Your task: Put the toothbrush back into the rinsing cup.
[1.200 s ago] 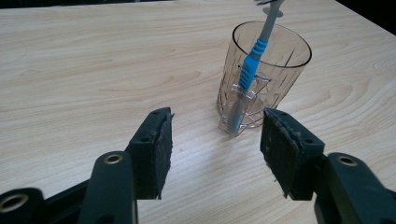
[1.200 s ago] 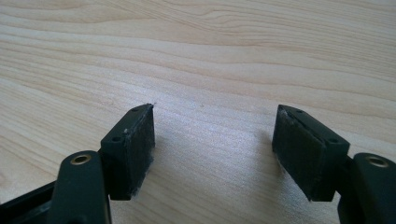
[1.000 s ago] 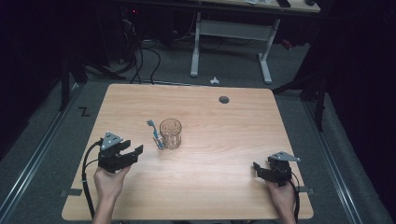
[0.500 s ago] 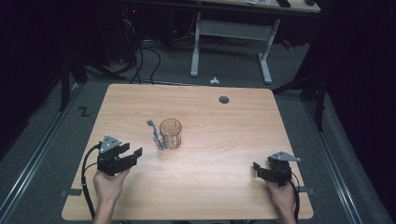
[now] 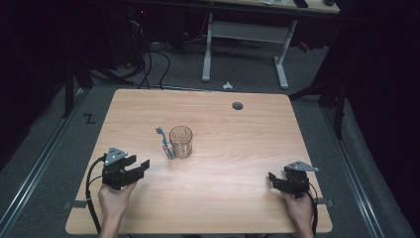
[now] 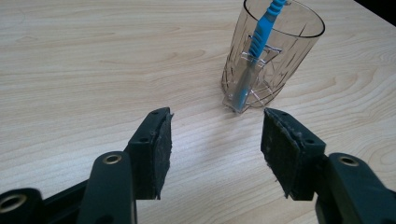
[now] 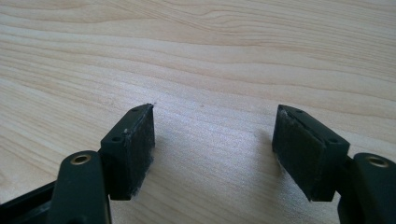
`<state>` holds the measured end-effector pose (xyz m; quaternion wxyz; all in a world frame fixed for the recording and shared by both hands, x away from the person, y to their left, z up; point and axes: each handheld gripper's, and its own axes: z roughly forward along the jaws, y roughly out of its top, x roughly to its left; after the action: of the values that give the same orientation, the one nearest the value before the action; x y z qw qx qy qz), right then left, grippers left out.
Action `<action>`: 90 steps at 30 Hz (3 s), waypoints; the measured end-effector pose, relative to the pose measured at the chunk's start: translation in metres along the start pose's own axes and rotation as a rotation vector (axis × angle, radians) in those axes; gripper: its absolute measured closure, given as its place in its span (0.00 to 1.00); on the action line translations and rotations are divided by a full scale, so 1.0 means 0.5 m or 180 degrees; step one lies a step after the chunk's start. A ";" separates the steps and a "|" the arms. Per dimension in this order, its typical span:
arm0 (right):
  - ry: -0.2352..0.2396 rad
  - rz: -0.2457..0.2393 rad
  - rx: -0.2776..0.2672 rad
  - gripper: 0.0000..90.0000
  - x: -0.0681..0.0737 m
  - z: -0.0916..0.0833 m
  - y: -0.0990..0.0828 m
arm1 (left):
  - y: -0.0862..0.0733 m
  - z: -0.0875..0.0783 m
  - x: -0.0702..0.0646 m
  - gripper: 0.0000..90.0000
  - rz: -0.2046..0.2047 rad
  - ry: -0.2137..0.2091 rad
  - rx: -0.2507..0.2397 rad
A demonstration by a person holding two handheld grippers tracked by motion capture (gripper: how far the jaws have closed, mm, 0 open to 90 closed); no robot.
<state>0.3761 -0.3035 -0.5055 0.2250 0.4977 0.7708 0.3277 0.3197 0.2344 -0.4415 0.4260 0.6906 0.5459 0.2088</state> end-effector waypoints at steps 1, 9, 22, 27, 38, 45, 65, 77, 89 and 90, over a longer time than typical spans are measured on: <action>0.0000 -0.0001 -0.0001 0.33 0.000 0.000 0.000 | -0.001 0.000 0.000 0.48 -0.0004 0.0000 0.0004; 0.0000 -0.0002 0.0000 0.33 0.000 0.000 0.000 | -0.014 0.005 0.003 0.48 -0.0043 0.0005 0.0038; 0.0000 0.0000 0.0000 0.33 0.000 0.000 0.000 | -0.037 0.012 0.009 0.47 -0.0120 0.0022 0.0101; -0.0001 -0.0001 -0.0001 0.33 0.000 0.000 0.000 | -0.045 0.016 0.013 0.47 -0.0153 0.0028 0.0132; -0.0001 -0.0002 0.0000 0.33 0.000 0.000 0.000 | -0.061 0.025 0.020 0.46 -0.0219 0.0052 0.0187; -0.0001 -0.0002 -0.0001 0.33 0.000 0.000 0.000 | -0.070 0.034 0.026 0.45 -0.0242 0.0092 0.0245; 0.0000 -0.0003 0.0000 0.33 0.000 0.000 0.000 | -0.092 0.066 0.036 0.45 -0.0246 0.0331 0.0337; 0.0005 0.0005 -0.0003 0.33 0.000 0.000 0.000 | -0.099 0.081 0.033 0.44 -0.0128 0.0550 0.0318; 0.0008 0.0005 -0.0002 0.33 0.000 0.000 0.000 | -0.104 0.091 0.028 0.43 -0.0015 0.0673 0.0305; 0.0008 0.0005 -0.0002 0.33 0.000 0.000 0.000 | -0.105 0.090 0.028 0.43 -0.0020 0.0683 0.0300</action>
<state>0.3761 -0.3036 -0.5055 0.2240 0.4978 0.7706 0.3288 0.3279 0.2333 -0.5117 0.3328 0.6818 0.5997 0.2543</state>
